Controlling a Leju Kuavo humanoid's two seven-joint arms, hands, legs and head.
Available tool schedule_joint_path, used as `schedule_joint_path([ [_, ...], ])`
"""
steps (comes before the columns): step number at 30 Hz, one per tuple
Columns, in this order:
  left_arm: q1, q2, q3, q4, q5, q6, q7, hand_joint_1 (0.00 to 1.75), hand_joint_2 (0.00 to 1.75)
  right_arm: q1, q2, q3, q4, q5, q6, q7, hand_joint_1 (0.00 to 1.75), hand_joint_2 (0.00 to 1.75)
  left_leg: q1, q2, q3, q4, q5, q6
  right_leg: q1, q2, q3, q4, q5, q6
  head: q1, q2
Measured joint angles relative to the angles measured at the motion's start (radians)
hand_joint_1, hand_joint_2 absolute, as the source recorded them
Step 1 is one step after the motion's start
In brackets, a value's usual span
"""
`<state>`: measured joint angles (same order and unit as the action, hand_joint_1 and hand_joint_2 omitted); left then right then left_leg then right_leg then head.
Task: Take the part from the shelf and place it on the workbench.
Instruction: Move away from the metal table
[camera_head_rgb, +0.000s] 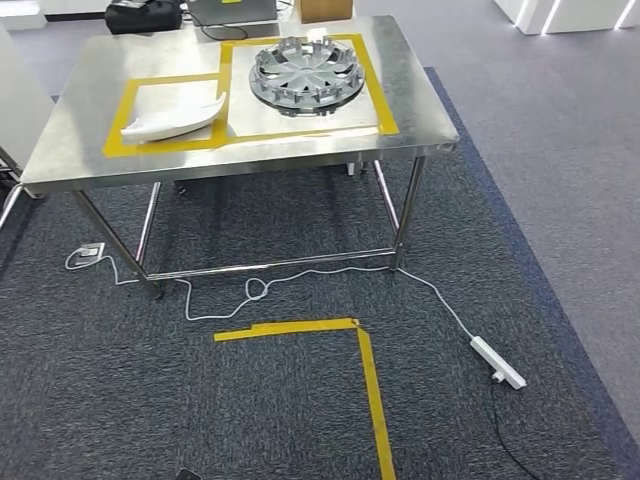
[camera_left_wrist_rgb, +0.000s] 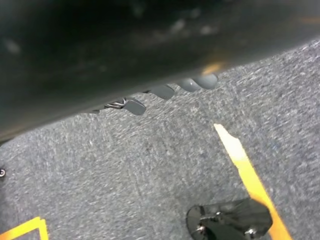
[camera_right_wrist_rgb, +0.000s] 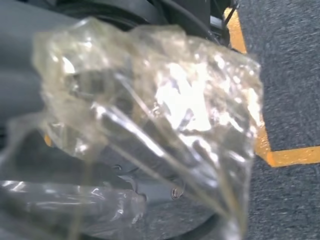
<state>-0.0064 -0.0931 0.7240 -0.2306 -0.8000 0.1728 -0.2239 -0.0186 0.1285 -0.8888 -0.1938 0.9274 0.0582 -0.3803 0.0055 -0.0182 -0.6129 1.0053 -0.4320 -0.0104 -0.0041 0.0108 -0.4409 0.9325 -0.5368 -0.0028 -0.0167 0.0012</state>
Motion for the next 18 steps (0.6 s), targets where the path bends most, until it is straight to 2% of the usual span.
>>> schedule_joint_path([
  [1, 0.001, 0.0, 0.0, 0.001, 0.0, 0.0, 0.0, 0.0, 0.0, 0.001, 0.001, 0.0, 0.0, 0.0, 0.0, 0.0, 0.0, 0.0, 0.001, 0.002, -0.012, 0.036, -0.04, -0.004, -0.002, -0.007, -0.01, -0.002, 0.01, -0.007, -0.003, 0.0],
  [3, 0.001, 0.0, 0.0, 0.001, 0.0, 0.0, 0.0, 0.0, 0.0, 0.003, 0.001, 0.0, 0.0, -0.001, -0.001, 0.0, 0.0, 0.0, 0.004, 0.006, -0.043, 0.16, -0.139, -0.012, 0.001, -0.019, -0.032, 0.001, 0.027, -0.013, -0.009, 0.0],
  [4, 0.001, 0.0, 0.0, 0.001, 0.0, 0.0, 0.0, 0.0, 0.0, 0.004, 0.001, -0.001, 0.0, -0.001, -0.001, 0.0, 0.0, 0.0, 0.005, 0.008, -0.053, 0.22, -0.168, -0.015, 0.003, -0.025, -0.041, 0.004, 0.035, -0.013, -0.01, 0.0],
  [5, 0.001, 0.0, 0.0, 0.002, 0.0, 0.0, 0.0, 0.0, 0.0, 0.003, 0.001, -0.001, 0.0, -0.002, -0.001, 0.0, 0.0, 0.0, 0.005, 0.008, -0.051, 0.256, -0.174, -0.017, 0.004, -0.031, -0.052, 0.009, 0.042, -0.012, -0.009, 0.0],
  [6, 0.002, 0.0, 0.0, 0.002, 0.0, 0.0, 0.0, 0.0, 0.0, 0.003, 0.001, -0.001, 0.0, -0.002, -0.001, 0.0, 0.0, 0.0, 0.005, 0.009, -0.033, 0.257, -0.159, -0.017, 0.005, -0.035, -0.063, 0.016, 0.047, -0.011, -0.01, 0.0],
  [7, 0.002, 0.0, 0.0, 0.002, 0.0, 0.0, 0.0, 0.0, 0.0, 0.002, 0.002, -0.001, 0.0, -0.002, 0.0, 0.0, 0.0, 0.0, 0.005, 0.011, 0.004, 0.217, -0.132, -0.016, 0.005, -0.038, -0.074, 0.025, 0.051, -0.009, -0.01, 0.0],
  [8, 0.002, 0.0, 0.0, 0.002, 0.0, 0.0, 0.0, 0.0, 0.0, 0.002, 0.002, -0.001, 0.0, -0.002, 0.0, 0.0, 0.0, 0.0, 0.005, 0.015, 0.053, 0.149, -0.108, -0.013, 0.005, -0.041, -0.087, 0.035, 0.055, -0.007, -0.01, 0.0],
  [9, 0.001, 0.001, 0.0, 0.002, 0.0, 0.0, 0.0, 0.0, 0.0, 0.002, 0.002, -0.001, 0.0, -0.002, 0.0, 0.0, 0.0, 0.0, 0.003, 0.02, 0.1, 0.077, -0.096, -0.009, 0.006, -0.044, -0.097, 0.045, 0.057, -0.004, -0.01, 0.0],
  [10, 0.0, 0.002, 0.0, 0.002, 0.0, 0.0, 0.0, 0.0, 0.0, 0.002, 0.002, -0.001, 0.0, -0.002, 0.0, 0.0, 0.0, 0.0, 0.001, 0.025, 0.135, 0.019, -0.093, -0.004, 0.007, -0.046, -0.106, 0.053, 0.06, 0.0, -0.01, 0.0],
  [11, -0.001, 0.002, 0.0, 0.002, 0.0, 0.0, 0.0, 0.0, 0.0, 0.001, 0.002, -0.001, 0.0, -0.002, 0.0, 0.0, 0.0, 0.0, -0.001, 0.028, 0.151, -0.014, -0.096, 0.001, 0.008, -0.048, -0.112, 0.058, 0.064, 0.005, -0.01, 0.0],
  [14, 0.001, 0.001, 0.0, 0.003, 0.0, 0.0, 0.0, 0.0, 0.0, 0.001, 0.002, -0.001, 0.0, -0.002, 0.0, 0.0, 0.0, 0.0, -0.003, 0.028, 0.139, -0.029, -0.084, 0.023, 0.007, -0.048, -0.123, 0.061, 0.075, 0.025, -0.009, 0.0],
  [15, 0.001, 0.001, 0.0, 0.004, -0.004, -0.001, -0.002, 0.0, 0.0, 0.001, 0.002, -0.001, 0.0, -0.002, -0.001, 0.0, 0.0, 0.0, -0.001, 0.027, 0.13, -0.032, -0.073, 0.033, 0.006, -0.041, -0.132, 0.074, 0.056, 0.031, -0.008, 0.0],
  [16, 0.001, 0.0, -0.002, 0.004, -0.012, -0.004, -0.006, 0.0, 0.0, 0.002, 0.002, -0.001, 0.0, -0.002, -0.002, -0.001, 0.0, 0.0, 0.001, 0.027, 0.119, -0.035, -0.062, 0.041, 0.005, -0.033, -0.146, 0.106, 0.022, 0.036, -0.007, 0.0],
  [18, -0.001, 0.002, -0.011, 0.004, -0.033, -0.012, -0.017, 0.0, 0.0, 0.002, 0.002, -0.001, 0.0, -0.003, -0.003, -0.002, 0.0, 0.0, 0.002, 0.02, 0.093, -0.035, -0.04, 0.048, 0.001, -0.019, -0.187, 0.224, -0.075, 0.043, -0.004, 0.0],
])
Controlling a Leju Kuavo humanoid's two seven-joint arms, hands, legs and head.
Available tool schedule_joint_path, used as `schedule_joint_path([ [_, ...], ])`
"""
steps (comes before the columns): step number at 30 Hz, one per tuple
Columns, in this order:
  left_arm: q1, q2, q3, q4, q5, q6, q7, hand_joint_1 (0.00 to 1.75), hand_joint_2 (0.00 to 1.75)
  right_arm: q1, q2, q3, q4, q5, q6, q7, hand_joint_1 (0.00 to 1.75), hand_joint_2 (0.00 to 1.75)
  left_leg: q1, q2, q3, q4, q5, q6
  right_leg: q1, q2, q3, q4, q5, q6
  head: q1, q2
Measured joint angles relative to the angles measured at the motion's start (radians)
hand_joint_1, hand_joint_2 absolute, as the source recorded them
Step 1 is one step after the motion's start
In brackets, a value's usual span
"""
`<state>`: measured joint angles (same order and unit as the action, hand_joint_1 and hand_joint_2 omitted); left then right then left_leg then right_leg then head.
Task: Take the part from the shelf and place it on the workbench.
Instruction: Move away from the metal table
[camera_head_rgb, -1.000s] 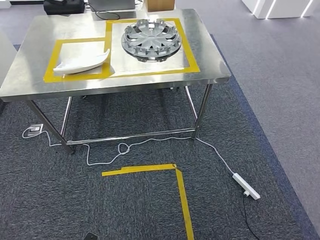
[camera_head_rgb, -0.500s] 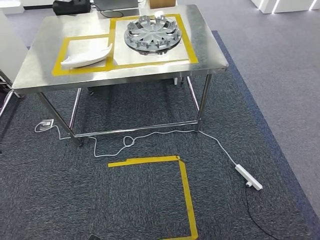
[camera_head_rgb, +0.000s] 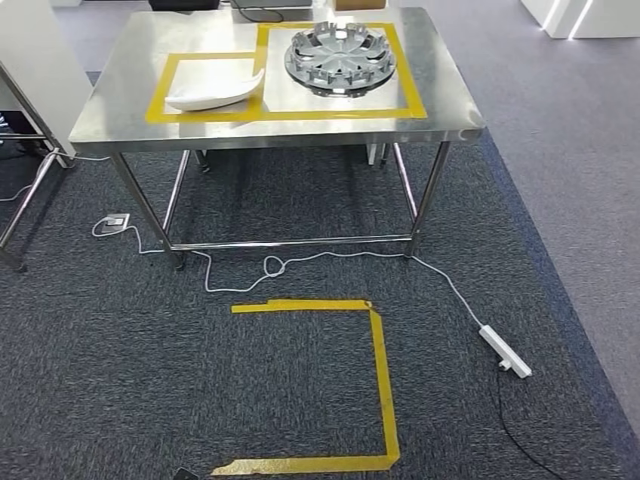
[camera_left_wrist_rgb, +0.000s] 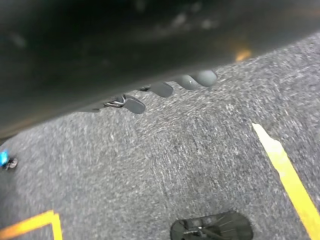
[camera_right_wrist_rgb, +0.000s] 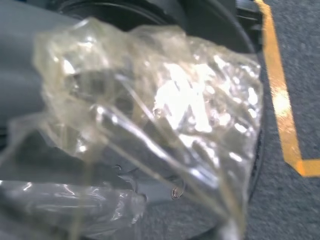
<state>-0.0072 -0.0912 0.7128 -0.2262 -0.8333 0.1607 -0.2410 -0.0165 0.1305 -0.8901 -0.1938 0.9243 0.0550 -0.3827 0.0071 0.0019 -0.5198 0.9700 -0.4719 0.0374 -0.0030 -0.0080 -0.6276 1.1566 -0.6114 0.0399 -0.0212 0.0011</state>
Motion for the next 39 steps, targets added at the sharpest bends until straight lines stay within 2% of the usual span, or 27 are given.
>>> schedule_joint_path([
  [1, 0.0, 0.0, -0.006, 0.0, -0.009, -0.003, -0.004, 0.0, 0.0, 0.0, 0.0, 0.0, 0.0, 0.0, 0.0, -0.001, 0.0, 0.0, 0.0, -0.005, -0.014, 0.001, 0.011, -0.001, -0.001, 0.002, -0.015, 0.064, -0.033, 0.002, 0.0, 0.0],
  [2, 0.0, 0.001, -0.01, 0.0, -0.014, -0.006, -0.006, 0.0, 0.0, 0.0, 0.0, 0.0, 0.0, 0.0, 0.0, -0.001, 0.0, 0.0, 0.0, -0.011, -0.029, 0.002, 0.023, -0.003, -0.002, 0.003, -0.019, 0.108, -0.044, 0.003, 0.0, 0.0],
  [3, 0.001, 0.0, -0.013, 0.0, -0.017, -0.007, -0.007, 0.0, 0.0, 0.0, 0.0, 0.0, 0.0, 0.0, 0.0, -0.002, 0.0, 0.0, 0.0, -0.019, -0.045, 0.003, 0.034, -0.005, -0.002, 0.005, -0.006, 0.118, -0.033, 0.003, 0.0, 0.0],
  [4, 0.001, 0.0, -0.016, 0.0, -0.018, -0.007, -0.007, 0.0, 0.0, 0.0, 0.0, 0.0, 0.0, 0.0, -0.001, -0.002, 0.0, 0.0, 0.0, -0.027, -0.059, 0.004, 0.045, -0.008, -0.003, 0.008, 0.025, 0.09, -0.005, 0.002, 0.0, 0.0],
  [5, 0.0, 0.0, -0.018, 0.0, -0.019, -0.007, -0.007, 0.0, 0.0, -0.001, 0.0, 0.0, 0.0, -0.001, -0.001, -0.002, 0.0, 0.0, 0.0, -0.038, -0.072, 0.006, 0.056, -0.012, -0.005, 0.022, 0.074, 0.026, 0.026, -0.001, 0.0, 0.0],
  [6, -0.002, 0.0, -0.02, 0.0, -0.019, -0.007, -0.007, 0.0, 0.0, -0.001, 0.0, -0.001, 0.0, -0.001, -0.001, -0.003, 0.0, 0.0, 0.0, -0.05, -0.084, 0.009, 0.067, -0.017, -0.007, 0.05, 0.134, -0.057, 0.043, -0.004, 0.0, 0.0],
  [8, -0.006, 0.0, -0.025, 0.0, -0.019, -0.007, -0.008, 0.0, 0.0, -0.002, 0.001, -0.001, 0.0, -0.001, -0.001, -0.004, 0.0, 0.0, -0.003, -0.073, -0.099, 0.012, 0.09, -0.028, -0.01, 0.099, 0.222, -0.19, 0.041, -0.012, -0.001, 0.0],
  [9, -0.006, 0.0, -0.027, 0.0, -0.019, -0.007, -0.008, 0.0, 0.0, -0.001, 0.001, -0.001, 0.0, -0.001, -0.001, -0.005, 0.0, 0.0, -0.003, -0.084, -0.103, 0.011, 0.101, -0.034, -0.009, 0.107, 0.237, -0.217, 0.033, -0.015, -0.001, 0.0],
  [11, -0.003, 0.002, -0.03, 0.001, -0.021, -0.007, -0.009, 0.0, 0.0, -0.001, 0.002, -0.001, 0.0, -0.001, 0.0, -0.006, 0.0, 0.0, -0.001, -0.103, -0.114, 0.008, 0.118, -0.047, -0.007, 0.081, 0.224, -0.219, 0.041, -0.027, 0.001, 0.0],
  [12, 0.001, 0.003, -0.031, 0.002, -0.022, -0.007, -0.009, 0.0, 0.0, -0.001, 0.002, -0.002, 0.0, -0.001, 0.0, -0.006, 0.0, 0.0, 0.0, -0.093, -0.122, 0.018, 0.103, -0.052, -0.007, 0.065, 0.213, -0.218, 0.05, -0.038, 0.0, 0.0],
  [13, 0.003, 0.004, -0.031, 0.002, -0.023, -0.007, -0.009, 0.0, 0.0, -0.001, 0.002, -0.003, 0.001, -0.001, 0.0, -0.006, 0.0, 0.0, 0.001, -0.076, -0.133, 0.043, 0.066, -0.056, -0.007, 0.048, 0.201, -0.218, 0.061, -0.048, -0.003, 0.0],
  [14, 0.004, 0.005, -0.031, 0.003, -0.024, -0.006, -0.009, 0.0, 0.0, 0.0, 0.003, -0.004, 0.001, -0.001, 0.0, -0.007, 0.0, 0.0, 0.002, -0.051, -0.145, 0.089, 0.01, -0.058, -0.007, 0.03, 0.188, -0.218, 0.072, -0.055, -0.007, 0.0],
  [16, 0.002, 0.004, -0.032, 0.003, -0.027, -0.006, -0.009, 0.0, 0.0, 0.003, 0.003, -0.007, 0.001, 0.0, 0.0, -0.007, 0.0, 0.0, 0.004, -0.019, -0.166, 0.218, -0.096, -0.066, -0.003, -0.005, 0.161, -0.216, 0.092, -0.06, -0.012, 0.0],
  [17, 0.001, 0.004, -0.032, 0.003, -0.028, -0.006, -0.01, 0.0, 0.0, 0.003, 0.003, -0.008, 0.001, 0.0, 0.0, -0.007, 0.0, 0.0, 0.005, -0.014, -0.167, 0.275, -0.112, -0.07, -0.001, -0.022, 0.145, -0.214, 0.101, -0.059, -0.012, 0.0],
  [18, 0.001, 0.004, -0.032, 0.003, -0.03, -0.006, -0.011, 0.0, 0.0, 0.003, 0.003, -0.009, 0.001, 0.0, 0.0, -0.007, 0.0, 0.0, 0.006, -0.011, -0.159, 0.31, -0.098, -0.072, 0.0, -0.038, 0.132, -0.21, 0.109, -0.058, -0.012, 0.0],
  [19, 0.002, 0.004, -0.032, 0.003, -0.032, -0.006, -0.012, 0.0, 0.0, 0.001, 0.003, -0.01, 0.001, 0.0, 0.0, -0.007, 0.0, 0.0, 0.007, -0.008, -0.139, 0.316, -0.064, -0.073, 0.001, -0.053, 0.117, -0.205, 0.116, -0.056, -0.012, 0.0],
  [21, 0.004, 0.005, -0.032, 0.003, -0.037, -0.006, -0.015, 0.0, 0.0, 0.0, 0.003, -0.012, 0.001, 0.0, 0.001, -0.007, 0.0, 0.0, 0.006, 0.023, -0.056, 0.235, -0.006, -0.067, 0.004, -0.079, 0.095, -0.193, 0.128, -0.051, -0.013, 0.0],
  [23, 0.002, 0.006, -0.032, 0.003, -0.039, -0.006, -0.017, 0.0, 0.0, 0.0, 0.003, -0.014, 0.001, 0.0, 0.001, -0.007, 0.0, 0.0, -0.001, 0.069, 0.047, 0.089, -0.025, -0.053, 0.007, -0.102, 0.084, -0.181, 0.136, -0.042, -0.012, 0.0],
  [24, 0.001, 0.006, -0.032, 0.003, -0.04, -0.006, -0.018, 0.0, 0.0, 0.0, 0.003, -0.014, 0.001, 0.0, 0.001, -0.007, 0.0, 0.0, -0.005, 0.083, 0.079, 0.036, -0.046, -0.046, 0.009, -0.114, 0.081, -0.178, 0.14, -0.037, -0.013, 0.0],
  [26, 0.0, 0.007, -0.032, 0.003, -0.04, -0.006, -0.019, 0.0, 0.0, -0.004, 0.003, -0.015, 0.001, 0.0, 0.001, -0.007, 0.0, 0.0, -0.006, 0.069, 0.091, -0.011, -0.068, -0.03, 0.01, -0.134, 0.074, -0.173, 0.148, -0.026, -0.013, 0.0],
  [28, 0.004, 0.006, -0.032, 0.003, -0.04, -0.006, -0.019, 0.0, 0.0, -0.006, 0.003, -0.015, 0.001, 0.0, 0.001, -0.007, 0.0, 0.0, -0.001, 0.048, 0.08, -0.022, -0.062, -0.015, 0.008, -0.095, 0.053, -0.143, 0.125, -0.011, -0.01, 0.0],
  [30, 0.007, 0.005, -0.032, 0.003, -0.041, -0.006, -0.019, 0.0, 0.0, -0.003, 0.003, -0.015, 0.001, 0.0, 0.001, -0.007, 0.0, 0.0, 0.001, 0.031, 0.066, -0.022, -0.05, -0.006, 0.004, -0.028, 0.021, -0.067, 0.068, -0.002, -0.009, 0.0],
  [31, 0.006, 0.005, -0.032, 0.003, -0.042, -0.006, -0.019, 0.0, 0.0, -0.001, 0.003, -0.016, 0.001, 0.0, 0.001, -0.007, 0.0, 0.0, 0.0, 0.026, 0.062, -0.021, -0.046, -0.004, 0.003, -0.012, 0.009, -0.036, 0.048, -0.002, -0.008, 0.0],
  [34, 0.006, 0.005, -0.032, 0.003, -0.042, -0.006, -0.019, 0.0, 0.0, 0.0, 0.003, -0.016, 0.001, 0.0, 0.001, -0.007, 0.0, 0.0, -0.001, 0.021, 0.058, -0.021, -0.043, -0.002, 0.003, -0.005, -0.004, -0.001, 0.031, -0.001, -0.009, 0.0],
  [36, 0.005, 0.004, -0.032, 0.003, -0.043, -0.008, -0.019, 0.0, 0.0, 0.002, 0.003, -0.016, 0.001, 0.0, 0.001, -0.007, 0.0, 0.0, -0.003, 0.009, 0.049, -0.019, -0.037, -0.001, 0.003, 0.001, -0.027, 0.061, 0.005, -0.002, -0.008, 0.0],
  [37, 0.005, 0.003, -0.032, 0.003, -0.042, -0.015, -0.02, 0.0, 0.0, 0.004, 0.003, -0.016, 0.001, 0.0, 0.001, -0.007, 0.0, 0.0, -0.005, -0.011, 0.04, -0.016, -0.03, -0.002, 0.003, 0.01, -0.003, 0.038, 0.021, -0.006, -0.008, 0.0],
  [39, 0.005, -0.002, -0.032, 0.003, -0.035, -0.034, -0.025, 0.0, 0.0, 0.005, 0.003, -0.017, 0.001, 0.0, 0.001, -0.007, 0.0, 0.0, -0.01, -0.055, 0.022, -0.008, -0.017, -0.007, 0.001, 0.057, 0.076, -0.077, 0.065, -0.018, -0.007, 0.0],
])
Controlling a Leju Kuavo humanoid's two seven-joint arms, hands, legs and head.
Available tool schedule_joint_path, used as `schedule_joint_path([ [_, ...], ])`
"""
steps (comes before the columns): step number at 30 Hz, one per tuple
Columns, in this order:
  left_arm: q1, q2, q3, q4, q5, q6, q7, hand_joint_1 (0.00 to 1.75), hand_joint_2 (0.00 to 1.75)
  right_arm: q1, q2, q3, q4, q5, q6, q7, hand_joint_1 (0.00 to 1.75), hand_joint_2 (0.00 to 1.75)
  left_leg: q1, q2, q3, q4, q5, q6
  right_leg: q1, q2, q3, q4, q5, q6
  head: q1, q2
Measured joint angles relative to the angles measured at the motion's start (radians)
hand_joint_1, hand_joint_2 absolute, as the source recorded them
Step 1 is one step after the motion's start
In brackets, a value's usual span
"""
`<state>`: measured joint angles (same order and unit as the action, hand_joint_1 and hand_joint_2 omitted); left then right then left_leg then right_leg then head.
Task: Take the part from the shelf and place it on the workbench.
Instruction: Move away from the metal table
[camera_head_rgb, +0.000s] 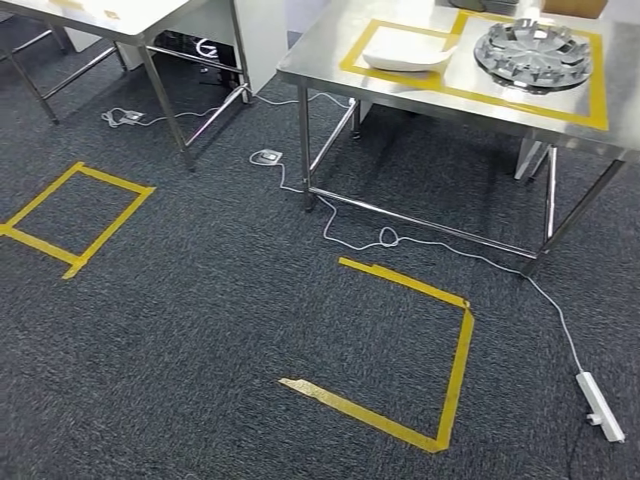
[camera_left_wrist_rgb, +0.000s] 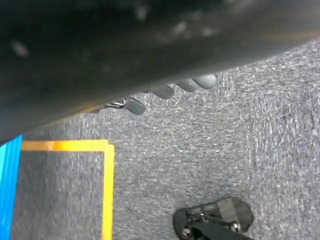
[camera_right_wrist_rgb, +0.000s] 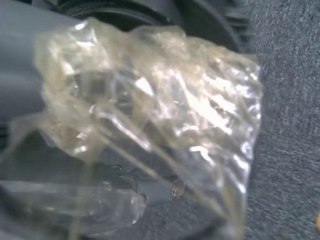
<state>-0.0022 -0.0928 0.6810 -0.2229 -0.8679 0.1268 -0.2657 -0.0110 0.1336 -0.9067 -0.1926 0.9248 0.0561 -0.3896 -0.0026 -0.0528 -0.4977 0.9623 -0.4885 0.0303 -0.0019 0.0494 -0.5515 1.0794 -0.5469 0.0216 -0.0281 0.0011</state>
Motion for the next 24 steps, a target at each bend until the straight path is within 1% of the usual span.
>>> schedule_joint_path([
  [1, -0.001, -0.002, 0.0, 0.0, 0.004, -0.008, -0.004, 0.0, 0.0, 0.0, 0.0, 0.0, 0.0, 0.0, 0.0, 0.0, 0.0, 0.0, -0.001, -0.019, -0.008, 0.004, 0.005, -0.005, -0.001, 0.022, 0.05, -0.085, 0.03, -0.006, 0.0, 0.0],
  [2, -0.002, -0.005, 0.0, 0.0, 0.006, -0.011, -0.007, 0.0, 0.0, 0.0, 0.0, 0.0, 0.0, 0.0, 0.0, 0.0, 0.0, 0.0, 0.0, -0.029, -0.014, 0.006, 0.008, -0.011, -0.001, 0.037, 0.064, -0.109, 0.029, -0.009, 0.0, 0.0],
  [3, -0.002, -0.006, 0.0, 0.0, 0.006, -0.011, -0.009, 0.0, 0.0, 0.001, 0.0, -0.001, 0.0, 0.0, 0.0, 0.0, 0.0, 0.0, 0.001, -0.04, -0.021, 0.008, 0.012, -0.017, -0.001, 0.035, 0.067, -0.113, 0.029, -0.011, 0.0, 0.0],
  [4, -0.002, -0.007, 0.0, 0.0, 0.007, -0.012, -0.01, 0.0, 0.0, 0.001, 0.0, -0.001, 0.0, 0.0, 0.0, 0.0, 0.0, 0.0, 0.003, -0.052, -0.026, 0.008, 0.017, -0.024, -0.001, 0.024, 0.068, -0.114, 0.031, -0.015, 0.0, 0.0],
  [5, 0.0, -0.007, 0.0, 0.0, 0.007, -0.012, -0.011, 0.0, 0.0, 0.001, 0.0, -0.001, 0.0, 0.0, 0.0, 0.0, 0.0, 0.0, 0.003, -0.053, -0.032, 0.012, 0.015, -0.03, -0.003, 0.011, 0.068, -0.116, 0.035, -0.02, -0.001, 0.0],
  [6, 0.001, -0.008, 0.0, 0.0, 0.007, -0.012, -0.012, 0.0, 0.0, 0.001, 0.0, -0.002, 0.0, 0.0, 0.0, 0.0, 0.0, 0.0, 0.002, -0.042, -0.041, 0.03, 0.002, -0.035, -0.005, -0.002, 0.066, -0.119, 0.038, -0.025, -0.004, 0.0],
  [7, 0.001, -0.008, 0.0, 0.0, 0.007, -0.012, -0.012, 0.0, 0.0, 0.001, 0.0, -0.003, 0.0, 0.0, 0.0, 0.0, 0.0, 0.0, 0.001, -0.02, -0.059, 0.067, -0.023, -0.039, -0.007, -0.017, 0.065, -0.121, 0.041, -0.029, -0.008, 0.0],
  [8, 0.0, -0.007, 0.0, 0.0, 0.007, -0.012, -0.013, 0.0, 0.0, 0.002, 0.0, -0.004, 0.0, 0.0, 0.0, 0.0, 0.0, 0.0, 0.002, 0.007, -0.087, 0.128, -0.06, -0.044, -0.007, -0.033, 0.063, -0.122, 0.042, -0.032, -0.011, 0.0],
  [9, -0.001, -0.008, 0.0, 0.0, 0.007, -0.012, -0.013, 0.0, 0.0, 0.004, 0.0, -0.006, 0.0, 0.0, 0.0, -0.001, 0.0, 0.0, 0.004, 0.027, -0.12, 0.201, -0.097, -0.049, -0.006, -0.049, 0.06, -0.122, 0.042, -0.034, -0.015, 0.0],
  [10, -0.002, -0.008, 0.0, 0.0, 0.007, -0.012, -0.014, 0.0, 0.0, 0.006, 0.0, -0.007, 0.0, 0.0, 0.0, 0.0, 0.0, 0.0, 0.006, 0.038, -0.149, 0.266, -0.124, -0.054, -0.005, -0.066, 0.058, -0.121, 0.042, -0.034, -0.015, 0.0],
  [11, -0.001, -0.009, 0.0, 0.0, 0.008, -0.013, -0.015, 0.0, 0.0, 0.007, 0.0, -0.007, 0.0, 0.0, 0.0, 0.0, 0.0, 0.0, 0.008, 0.043, -0.164, 0.305, -0.134, -0.056, -0.004, -0.082, 0.057, -0.121, 0.042, -0.034, -0.015, 0.0],
  [12, 0.001, -0.009, 0.0, 0.0, 0.008, -0.013, -0.016, 0.0, 0.0, 0.007, 0.0, -0.008, 0.0, 0.0, 0.0, 0.0, 0.0, 0.0, 0.009, 0.046, -0.16, 0.305, -0.123, -0.057, -0.002, -0.095, 0.056, -0.121, 0.042, -0.034, -0.016, 0.0],
  [13, 0.003, -0.01, 0.0, 0.0, 0.008, -0.013, -0.019, 0.0, 0.0, 0.007, 0.0, -0.008, 0.0, 0.0, 0.0, 0.0, 0.0, 0.0, 0.009, 0.052, -0.135, 0.263, -0.094, -0.055, -0.001, -0.108, 0.057, -0.121, 0.041, -0.034, -0.016, 0.0],
  [14, 0.005, -0.011, 0.0, 0.0, 0.009, -0.008, -0.022, 0.0, 0.0, 0.007, 0.0, -0.008, 0.0, 0.001, 0.0, 0.0, 0.0, 0.0, 0.008, 0.066, -0.096, 0.193, -0.058, -0.051, 0.0, -0.119, 0.058, -0.121, 0.041, -0.033, -0.016, 0.0],
  [15, 0.005, -0.014, 0.001, 0.0, 0.011, -0.001, -0.024, 0.0, 0.0, 0.007, 0.0, -0.008, 0.0, 0.001, 0.0, 0.0, 0.0, 0.0, 0.004, 0.096, -0.057, 0.118, -0.029, -0.043, 0.002, -0.13, 0.06, -0.12, 0.04, -0.032, -0.016, 0.0],
  [16, 0.003, -0.017, 0.001, 0.0, 0.013, 0.009, -0.026, 0.0, 0.0, 0.008, 0.0, -0.008, 0.0, 0.001, 0.0, 0.0, 0.0, 0.0, -0.001, 0.123, -0.027, 0.057, -0.011, -0.035, 0.005, -0.14, 0.061, -0.119, 0.038, -0.028, -0.016, 0.0],
  [17, 0.0, -0.022, 0.001, 0.0, 0.015, 0.018, -0.027, 0.0, 0.0, 0.009, 0.0, -0.008, 0.0, 0.0, 0.0, 0.0, 0.0, 0.0, -0.006, 0.145, -0.011, 0.022, -0.003, -0.027, 0.008, -0.151, 0.06, -0.117, 0.037, -0.024, -0.016, 0.0],
  [18, -0.002, -0.027, 0.002, 0.0, 0.017, 0.026, -0.028, 0.0, 0.0, 0.011, 0.0, -0.009, 0.0, 0.0, 0.0, 0.001, 0.0, 0.0, -0.01, 0.153, -0.01, 0.01, -0.005, -0.022, 0.011, -0.163, 0.06, -0.116, 0.036, -0.02, -0.016, 0.0],
  [19, -0.001, -0.032, 0.002, 0.001, 0.017, 0.03, -0.03, 0.0, 0.0, 0.012, 0.0, -0.009, 0.0, 0.0, 0.0, 0.002, 0.0, 0.0, -0.011, 0.142, -0.014, 0.007, -0.003, -0.017, 0.012, -0.175, 0.06, -0.114, 0.034, -0.015, -0.015, 0.0],
  [20, 0.001, -0.039, 0.003, 0.001, 0.019, 0.03, -0.034, 0.0, 0.0, 0.012, -0.002, -0.01, 0.0, 0.0, 0.0, 0.003, 0.0, 0.0, -0.009, 0.13, -0.016, 0.006, 0.0, -0.013, 0.011, -0.174, 0.058, -0.108, 0.029, -0.009, -0.015, 0.0],
  [21, 0.003, -0.045, 0.004, 0.002, 0.022, 0.026, -0.04, 0.0, 0.0, 0.013, -0.003, -0.011, -0.001, 0.0, 0.0, 0.004, 0.0, 0.0, -0.007, 0.118, -0.018, 0.004, 0.003, -0.007, 0.009, -0.155, 0.051, -0.091, 0.014, -0.003, -0.014, 0.0],
  [22, 0.004, -0.05, 0.006, 0.002, 0.027, 0.017, -0.05, 0.0, 0.0, 0.014, -0.005, -0.013, -0.001, 0.0, -0.001, 0.004, 0.0, 0.0, -0.005, 0.106, -0.019, 0.002, 0.007, -0.001, 0.006, -0.126, 0.036, -0.057, -0.009, 0.003, -0.013, 0.0],
  [23, 0.004, -0.055, 0.009, 0.002, 0.034, 0.004, -0.063, 0.0, 0.0, 0.016, -0.006, -0.014, -0.001, 0.0, -0.001, 0.004, 0.0, 0.0, -0.003, 0.093, -0.021, 0.002, 0.01, 0.004, 0.003, -0.091, 0.011, -0.001, -0.042, 0.008, -0.012, 0.0],
  [24, 0.002, -0.06, 0.013, 0.002, 0.041, -0.01, -0.075, 0.0, 0.0, 0.018, -0.006, -0.016, -0.001, 0.0, -0.001, 0.003, 0.0, 0.0, -0.003, 0.08, -0.025, 0.002, 0.013, 0.007, 0.002, -0.066, -0.02, 0.068, -0.077, 0.01, -0.011, 0.0],
])
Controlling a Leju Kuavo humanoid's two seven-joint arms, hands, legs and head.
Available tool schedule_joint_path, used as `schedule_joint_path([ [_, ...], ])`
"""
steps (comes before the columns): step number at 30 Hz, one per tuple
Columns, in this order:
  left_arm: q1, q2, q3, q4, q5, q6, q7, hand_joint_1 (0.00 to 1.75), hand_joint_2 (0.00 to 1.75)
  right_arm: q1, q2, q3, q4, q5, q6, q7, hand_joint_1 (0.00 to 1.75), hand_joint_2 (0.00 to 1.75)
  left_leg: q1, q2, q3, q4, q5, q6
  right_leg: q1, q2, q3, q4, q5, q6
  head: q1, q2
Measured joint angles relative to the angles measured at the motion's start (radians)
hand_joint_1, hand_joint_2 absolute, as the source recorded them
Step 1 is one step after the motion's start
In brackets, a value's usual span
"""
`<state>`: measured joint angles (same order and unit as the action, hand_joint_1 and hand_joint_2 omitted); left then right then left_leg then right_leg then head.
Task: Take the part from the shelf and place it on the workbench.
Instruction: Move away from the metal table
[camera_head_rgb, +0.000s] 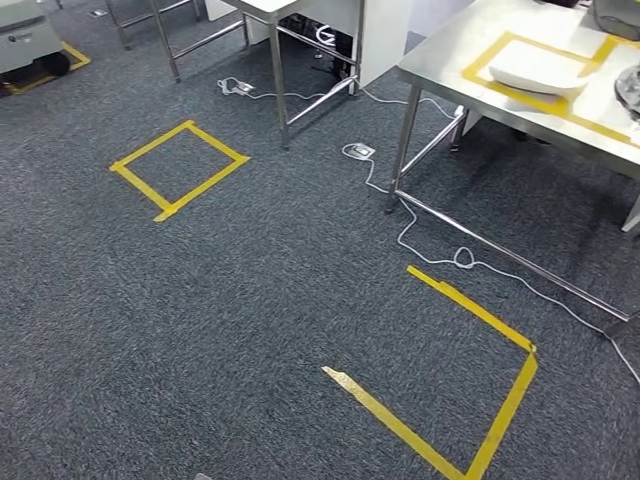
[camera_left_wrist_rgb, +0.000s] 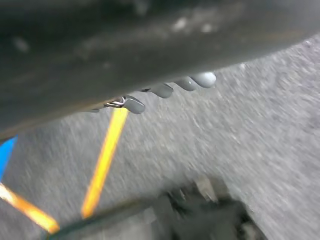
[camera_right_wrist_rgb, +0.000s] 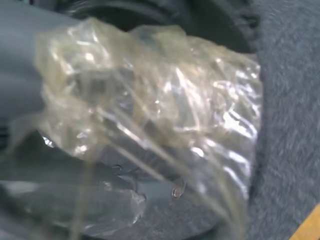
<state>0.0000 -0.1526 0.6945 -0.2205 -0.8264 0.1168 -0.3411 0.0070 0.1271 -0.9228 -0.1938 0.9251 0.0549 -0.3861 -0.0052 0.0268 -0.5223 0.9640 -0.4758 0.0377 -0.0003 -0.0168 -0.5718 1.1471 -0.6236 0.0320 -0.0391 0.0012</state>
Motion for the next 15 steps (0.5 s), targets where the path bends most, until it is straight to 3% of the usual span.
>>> schedule_joint_path([
  [2, 0.0, -0.007, 0.009, 0.0, 0.01, -0.027, -0.022, 0.0, 0.0, 0.005, 0.0, -0.004, 0.0, 0.0, 0.0, -0.002, 0.0, 0.0, 0.0, -0.03, -0.005, 0.001, 0.003, 0.003, -0.002, 0.014, -0.054, 0.113, -0.04, 0.003, 0.0, 0.0],
  [3, 0.001, -0.01, 0.012, 0.001, 0.012, -0.036, -0.029, 0.0, 0.0, 0.008, -0.001, -0.006, 0.0, 0.0, 0.0, -0.003, 0.0, 0.0, 0.0, -0.045, -0.005, 0.001, 0.004, 0.003, -0.002, 0.016, -0.06, 0.122, -0.031, 0.003, 0.0, 0.0],
  [5, 0.004, -0.014, 0.016, 0.002, 0.012, -0.049, -0.036, 0.0, 0.0, 0.009, -0.002, -0.009, 0.0, 0.0, -0.002, -0.004, 0.0, 0.0, 0.0, -0.074, -0.004, 0.005, 0.005, 0.0, -0.006, 0.027, -0.019, 0.029, 0.038, 0.003, 0.0, 0.0],
  [7, 0.004, -0.018, 0.017, 0.002, 0.012, -0.056, -0.039, 0.0, 0.0, 0.009, -0.004, -0.011, 0.0, 0.001, -0.002, -0.005, 0.0, 0.0, -0.001, -0.101, -0.009, 0.015, 0.003, -0.008, -0.013, 0.069, 0.041, -0.103, 0.091, 0.003, -0.001, 0.0],
  [9, 0.003, -0.021, 0.019, 0.002, 0.011, -0.061, -0.039, 0.0, 0.0, 0.009, -0.004, -0.014, 0.0, 0.002, -0.002, -0.006, 0.0, 0.0, -0.002, -0.123, -0.02, 0.024, 0.003, -0.019, -0.015, 0.092, 0.067, -0.155, 0.095, -0.001, -0.002, 0.0],
  [10, 0.005, -0.022, 0.02, 0.002, 0.01, -0.062, -0.039, 0.0, 0.0, 0.01, -0.004, -0.016, 0.0, 0.003, -0.002, -0.006, 0.0, 0.0, -0.001, -0.134, -0.026, 0.027, 0.006, -0.025, -0.015, 0.084, 0.069, -0.157, 0.095, -0.006, -0.002, 0.0],
  [11, 0.007, -0.022, 0.022, 0.003, 0.01, -0.064, -0.039, 0.0, 0.0, 0.01, -0.004, -0.017, 0.0, 0.003, -0.002, -0.006, 0.0, 0.0, 0.0, -0.135, -0.03, 0.028, 0.006, -0.031, -0.015, 0.074, 0.07, -0.155, 0.097, -0.012, -0.002, 0.0],
  [13, 0.01, -0.024, 0.024, 0.003, 0.01, -0.065, -0.039, 0.0, 0.0, 0.01, -0.004, -0.018, -0.001, 0.004, -0.002, -0.006, 0.0, 0.0, -0.001, -0.101, -0.046, 0.06, -0.016, -0.042, -0.016, 0.051, 0.07, -0.156, 0.1, -0.023, -0.007, 0.0],
  [15, 0.007, -0.024, 0.025, 0.003, 0.01, -0.066, -0.039, 0.0, 0.0, 0.011, -0.004, -0.019, -0.001, 0.005, -0.002, -0.007, 0.0, 0.0, -0.001, -0.05, -0.098, 0.173, -0.08, -0.051, -0.014, 0.023, 0.07, -0.157, 0.099, -0.032, -0.015, 0.0],
])
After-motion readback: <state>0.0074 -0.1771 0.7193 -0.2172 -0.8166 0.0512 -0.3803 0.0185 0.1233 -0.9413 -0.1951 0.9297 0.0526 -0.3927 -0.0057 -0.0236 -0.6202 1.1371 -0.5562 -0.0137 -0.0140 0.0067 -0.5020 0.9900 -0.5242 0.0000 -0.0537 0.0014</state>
